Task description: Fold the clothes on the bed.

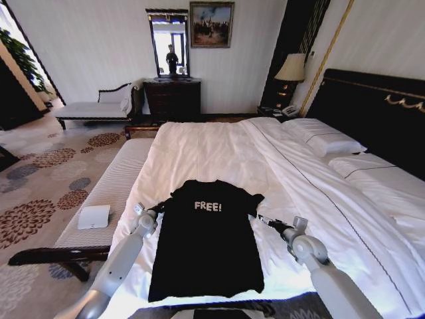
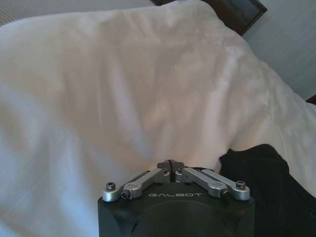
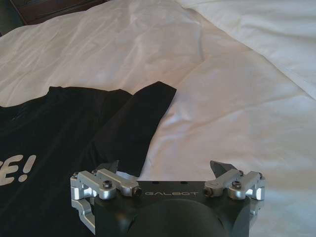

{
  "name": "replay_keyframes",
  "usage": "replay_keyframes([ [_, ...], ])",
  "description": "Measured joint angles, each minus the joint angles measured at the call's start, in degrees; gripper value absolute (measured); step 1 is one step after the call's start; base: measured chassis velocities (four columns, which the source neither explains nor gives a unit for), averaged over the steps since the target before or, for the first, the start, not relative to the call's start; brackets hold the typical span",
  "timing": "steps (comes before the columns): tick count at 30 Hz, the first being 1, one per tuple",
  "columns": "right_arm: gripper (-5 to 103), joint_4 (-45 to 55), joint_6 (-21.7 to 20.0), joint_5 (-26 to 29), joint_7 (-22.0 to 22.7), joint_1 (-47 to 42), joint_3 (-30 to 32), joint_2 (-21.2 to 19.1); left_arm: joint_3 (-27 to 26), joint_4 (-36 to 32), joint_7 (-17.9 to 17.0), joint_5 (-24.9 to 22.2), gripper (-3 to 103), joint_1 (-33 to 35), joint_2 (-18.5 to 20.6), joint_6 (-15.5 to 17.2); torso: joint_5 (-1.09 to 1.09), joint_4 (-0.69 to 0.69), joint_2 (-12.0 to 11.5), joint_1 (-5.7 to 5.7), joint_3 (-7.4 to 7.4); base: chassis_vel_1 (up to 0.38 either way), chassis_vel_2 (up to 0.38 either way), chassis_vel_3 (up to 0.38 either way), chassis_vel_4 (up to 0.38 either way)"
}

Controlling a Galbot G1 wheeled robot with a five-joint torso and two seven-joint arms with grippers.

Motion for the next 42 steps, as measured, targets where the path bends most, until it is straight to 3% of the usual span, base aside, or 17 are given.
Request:
replay_keyframes([
  [21, 100, 0.9, 0.0, 0.5, 0.2, 0.3, -0.3, 0.6, -3.8, 3.1, 2.6, 5.2, 0, -3.9, 2.1, -7.6, 0.0, 0.0, 0.0, 0.0, 0.0, 0.0, 0.0, 0.0, 0.0],
  [37, 100, 1.0, -0.1, 1.1, 0.3, 1.4, -0.7, 0.3, -5.3, 4.6, 2.7, 6.2, -3, -2.1, 2.7, -9.1, 0.01, -0.01, 0.0, 0.0, 0.0, 0.0, 0.0, 0.0, 0.0],
  [42, 100, -1.0, 0.7, 3.4, 0.2, 3.1, -0.6, 0.9, -5.5, -0.3, 2.5, 8.2, 18, 1.2, 3.9, -7.9, 0.01, -0.01, 0.0, 0.0, 0.0, 0.0, 0.0, 0.0, 0.0],
])
